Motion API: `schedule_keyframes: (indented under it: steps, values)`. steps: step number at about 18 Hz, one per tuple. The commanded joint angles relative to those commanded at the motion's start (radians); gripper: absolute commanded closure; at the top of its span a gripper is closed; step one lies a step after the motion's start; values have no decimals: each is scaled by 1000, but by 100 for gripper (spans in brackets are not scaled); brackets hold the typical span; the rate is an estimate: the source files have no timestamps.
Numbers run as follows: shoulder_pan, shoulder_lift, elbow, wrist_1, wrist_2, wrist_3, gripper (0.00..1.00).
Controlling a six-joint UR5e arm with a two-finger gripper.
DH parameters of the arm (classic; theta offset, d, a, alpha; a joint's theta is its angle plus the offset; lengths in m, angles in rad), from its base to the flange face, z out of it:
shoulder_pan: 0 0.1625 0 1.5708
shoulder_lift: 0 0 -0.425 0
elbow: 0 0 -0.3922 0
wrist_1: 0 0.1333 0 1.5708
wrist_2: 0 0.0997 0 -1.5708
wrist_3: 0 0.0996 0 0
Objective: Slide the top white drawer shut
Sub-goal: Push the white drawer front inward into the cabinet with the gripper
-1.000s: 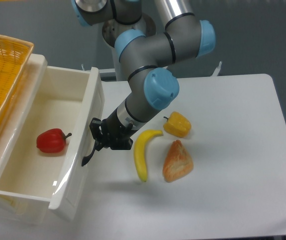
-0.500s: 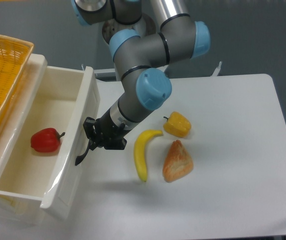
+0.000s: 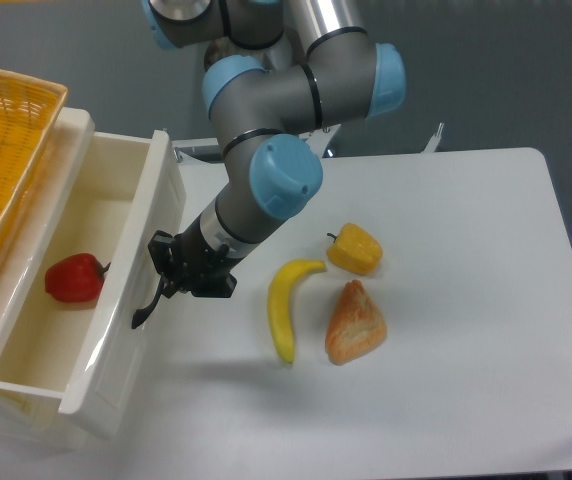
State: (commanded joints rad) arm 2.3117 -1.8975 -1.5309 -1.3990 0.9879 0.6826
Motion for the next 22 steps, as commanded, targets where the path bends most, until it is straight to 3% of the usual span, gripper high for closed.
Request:
schedule_keyframes:
  steps: [22]
  values:
    - [-94,-8,0,9,0,-29,84]
